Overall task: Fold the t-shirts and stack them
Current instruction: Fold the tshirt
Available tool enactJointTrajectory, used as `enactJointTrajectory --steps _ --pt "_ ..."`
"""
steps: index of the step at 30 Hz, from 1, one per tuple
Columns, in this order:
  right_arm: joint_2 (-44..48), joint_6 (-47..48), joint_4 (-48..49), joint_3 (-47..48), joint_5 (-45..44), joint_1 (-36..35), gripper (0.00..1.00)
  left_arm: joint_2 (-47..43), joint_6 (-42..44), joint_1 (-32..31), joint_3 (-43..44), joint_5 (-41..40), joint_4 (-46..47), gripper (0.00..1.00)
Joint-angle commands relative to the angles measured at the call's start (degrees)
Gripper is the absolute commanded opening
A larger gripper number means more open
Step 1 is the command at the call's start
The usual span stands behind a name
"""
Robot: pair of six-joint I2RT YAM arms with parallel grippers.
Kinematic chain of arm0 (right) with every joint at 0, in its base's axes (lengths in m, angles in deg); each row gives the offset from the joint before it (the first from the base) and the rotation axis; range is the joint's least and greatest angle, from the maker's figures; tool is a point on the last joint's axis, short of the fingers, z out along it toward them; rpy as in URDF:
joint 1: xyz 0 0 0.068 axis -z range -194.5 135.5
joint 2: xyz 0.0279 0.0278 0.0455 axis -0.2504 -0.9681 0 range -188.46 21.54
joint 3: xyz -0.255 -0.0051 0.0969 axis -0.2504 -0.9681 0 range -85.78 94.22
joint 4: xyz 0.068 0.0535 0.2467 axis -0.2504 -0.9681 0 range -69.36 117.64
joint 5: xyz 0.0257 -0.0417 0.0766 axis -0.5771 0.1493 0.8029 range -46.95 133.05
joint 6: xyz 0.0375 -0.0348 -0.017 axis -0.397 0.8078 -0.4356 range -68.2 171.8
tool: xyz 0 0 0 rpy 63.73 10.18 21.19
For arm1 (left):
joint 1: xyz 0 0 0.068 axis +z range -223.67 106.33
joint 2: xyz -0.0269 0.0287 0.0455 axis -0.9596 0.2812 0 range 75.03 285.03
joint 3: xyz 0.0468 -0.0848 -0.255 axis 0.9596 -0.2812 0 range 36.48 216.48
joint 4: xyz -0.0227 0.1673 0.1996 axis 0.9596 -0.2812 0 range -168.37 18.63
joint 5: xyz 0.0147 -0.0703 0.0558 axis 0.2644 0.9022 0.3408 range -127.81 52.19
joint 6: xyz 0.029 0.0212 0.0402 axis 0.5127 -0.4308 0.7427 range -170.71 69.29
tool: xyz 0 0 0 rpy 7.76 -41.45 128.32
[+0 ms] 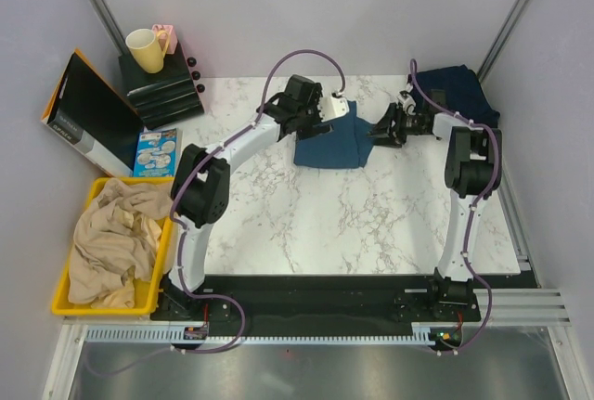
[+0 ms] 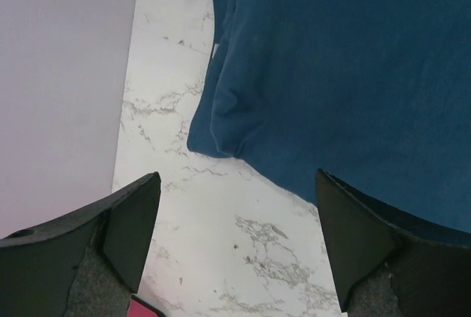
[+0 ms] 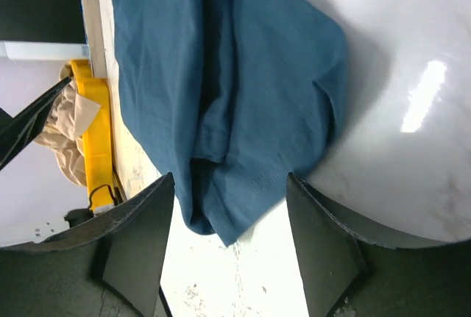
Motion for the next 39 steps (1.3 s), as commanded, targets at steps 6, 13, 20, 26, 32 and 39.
enactJointTrajectory --steps 6,13,20,26,32,39 --pt "0.2 4.52 -8.06 -0.8 0.8 3.02 0.71 6.17 2.58 -2.36 5.14 1.25 3.09 0.92" --pt "-2.61 4.08 -8.68 2.89 0.8 2.06 0.7 12.49 2.32 -2.62 8.04 -5.86 4.94 0.92" --pt "-5.95 2.59 -7.63 7.11 1.5 -2.33 0.71 15.93 0.92 -2.54 9.02 -11.32 5.29 0.92" --pt "-8.15 -1.28 -2.54 7.64 1.76 -7.17 0.71 13.64 -1.98 -2.54 6.47 -10.88 5.38 0.92" --pt "-9.03 -5.76 2.74 7.2 2.47 -9.89 0.71 10.84 -3.83 -2.36 2.6 -11.94 6.17 0.91" --pt "-8.85 -7.0 4.68 8.34 0.98 -10.95 0.54 8.63 -4.1 -2.36 0.14 -12.11 6.7 0.91"
